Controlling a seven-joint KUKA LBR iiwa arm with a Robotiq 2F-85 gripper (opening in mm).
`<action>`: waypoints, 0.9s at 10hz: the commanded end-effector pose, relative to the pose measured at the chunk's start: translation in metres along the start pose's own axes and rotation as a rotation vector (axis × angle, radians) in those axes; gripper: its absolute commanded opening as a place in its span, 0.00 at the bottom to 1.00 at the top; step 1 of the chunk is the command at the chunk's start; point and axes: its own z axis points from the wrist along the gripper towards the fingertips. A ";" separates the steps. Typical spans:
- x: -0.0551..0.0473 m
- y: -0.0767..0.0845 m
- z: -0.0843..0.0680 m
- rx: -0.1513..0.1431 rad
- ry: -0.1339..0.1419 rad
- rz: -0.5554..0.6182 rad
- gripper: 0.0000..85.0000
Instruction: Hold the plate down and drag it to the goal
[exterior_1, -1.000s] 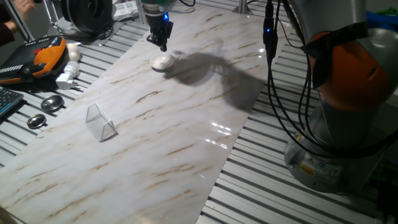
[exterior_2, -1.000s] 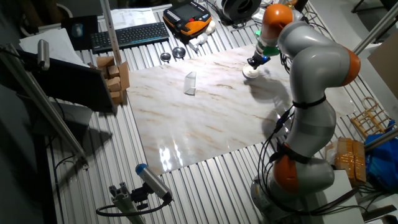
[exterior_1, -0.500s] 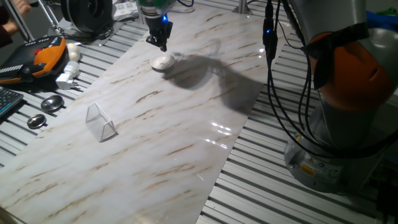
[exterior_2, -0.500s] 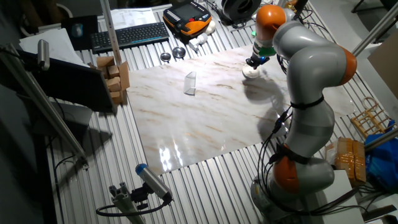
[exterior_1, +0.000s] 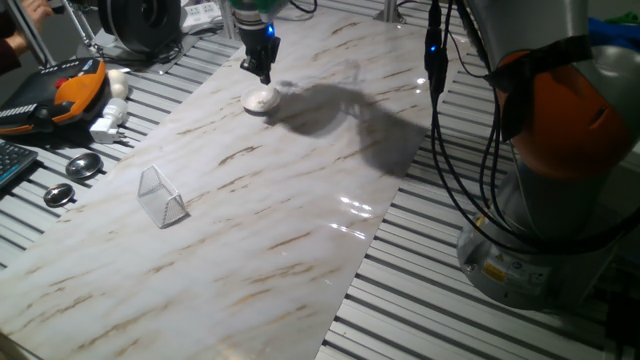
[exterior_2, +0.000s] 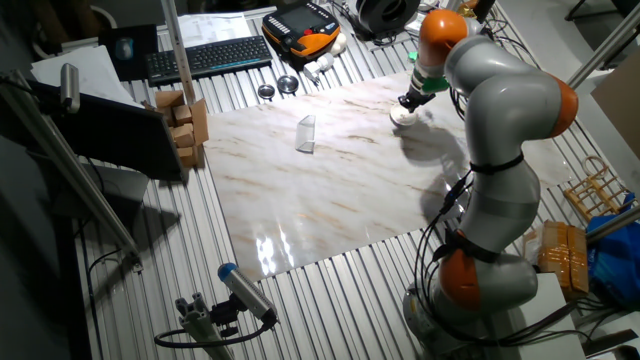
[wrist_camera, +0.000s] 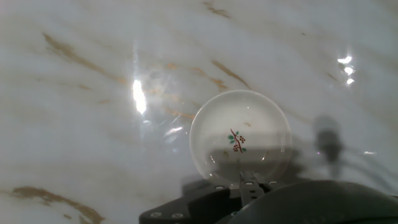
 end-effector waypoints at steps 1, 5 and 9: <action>-0.001 0.001 0.002 -0.005 -0.001 0.007 0.00; -0.005 0.003 0.022 -0.026 0.016 0.013 0.00; -0.009 0.007 0.038 -0.045 0.006 0.005 0.00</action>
